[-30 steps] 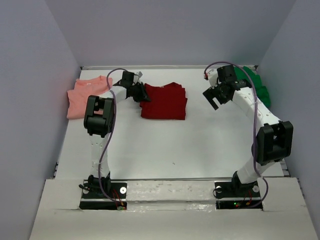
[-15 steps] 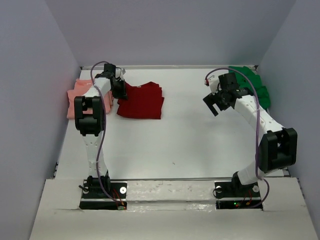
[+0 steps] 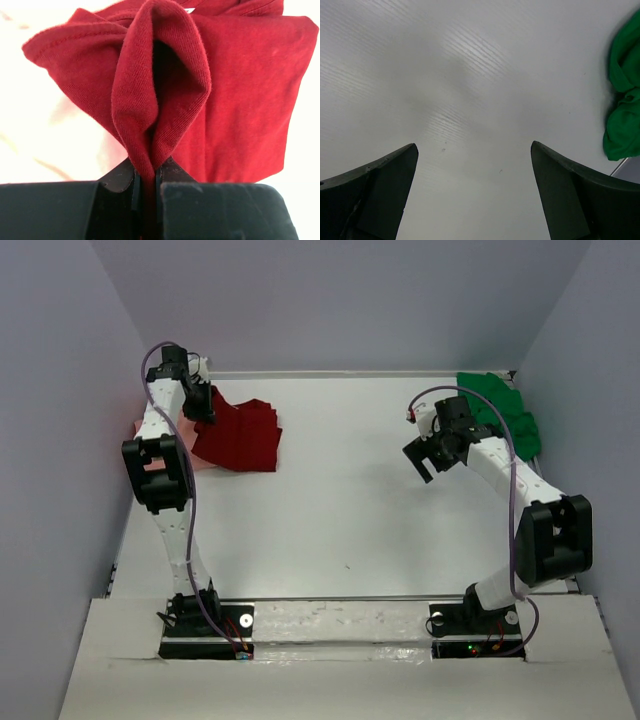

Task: Fold and stack the t-shirts
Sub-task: Neatly place the folded tshirt to the corner

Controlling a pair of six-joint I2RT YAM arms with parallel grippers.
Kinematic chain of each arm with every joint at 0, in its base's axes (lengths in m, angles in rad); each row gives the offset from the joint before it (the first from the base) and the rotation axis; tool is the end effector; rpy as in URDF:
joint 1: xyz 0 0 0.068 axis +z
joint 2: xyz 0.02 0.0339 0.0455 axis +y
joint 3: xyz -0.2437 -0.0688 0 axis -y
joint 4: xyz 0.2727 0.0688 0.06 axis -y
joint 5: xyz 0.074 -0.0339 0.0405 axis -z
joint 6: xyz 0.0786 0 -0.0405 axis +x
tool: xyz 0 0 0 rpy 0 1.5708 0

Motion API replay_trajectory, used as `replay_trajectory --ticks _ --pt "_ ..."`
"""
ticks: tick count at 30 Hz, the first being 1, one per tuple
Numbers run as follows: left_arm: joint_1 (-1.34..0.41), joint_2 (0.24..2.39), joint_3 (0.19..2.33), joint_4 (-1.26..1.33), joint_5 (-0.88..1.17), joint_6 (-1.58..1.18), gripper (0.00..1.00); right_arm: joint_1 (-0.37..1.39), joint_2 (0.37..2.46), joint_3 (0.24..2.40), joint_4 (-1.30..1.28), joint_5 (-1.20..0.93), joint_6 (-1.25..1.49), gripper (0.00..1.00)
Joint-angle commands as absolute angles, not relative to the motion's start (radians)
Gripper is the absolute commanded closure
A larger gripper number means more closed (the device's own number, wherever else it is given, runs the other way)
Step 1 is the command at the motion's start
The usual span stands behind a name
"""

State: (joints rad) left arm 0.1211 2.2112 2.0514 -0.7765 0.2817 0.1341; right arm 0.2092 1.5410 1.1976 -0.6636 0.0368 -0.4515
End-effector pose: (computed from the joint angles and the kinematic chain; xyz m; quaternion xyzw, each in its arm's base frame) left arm 0.5317 0.0427 0.2044 0.0499 0.9404 -0.0930 0.3233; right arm 0.3637 0.0743 0.1928 -0.3067 0.9101 -0.0512 0.2740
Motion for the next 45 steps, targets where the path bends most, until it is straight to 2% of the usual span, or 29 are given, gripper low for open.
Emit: replay_trajectory --ticks 1,16,45 --pt "0.173 2.200 2.100 -0.830 0.288 0.161 1.00 0.202 1.551 1.204 -0.612 0.015 -0.440 0.00" --pt "0.268 2.221 2.302 -0.916 0.281 0.230 1.00 0.202 1.605 1.229 -0.620 0.012 -0.439 0.00" --pt "0.399 2.167 2.315 -0.907 0.385 0.215 1.00 0.202 1.658 1.247 -0.626 0.021 -0.446 0.00"
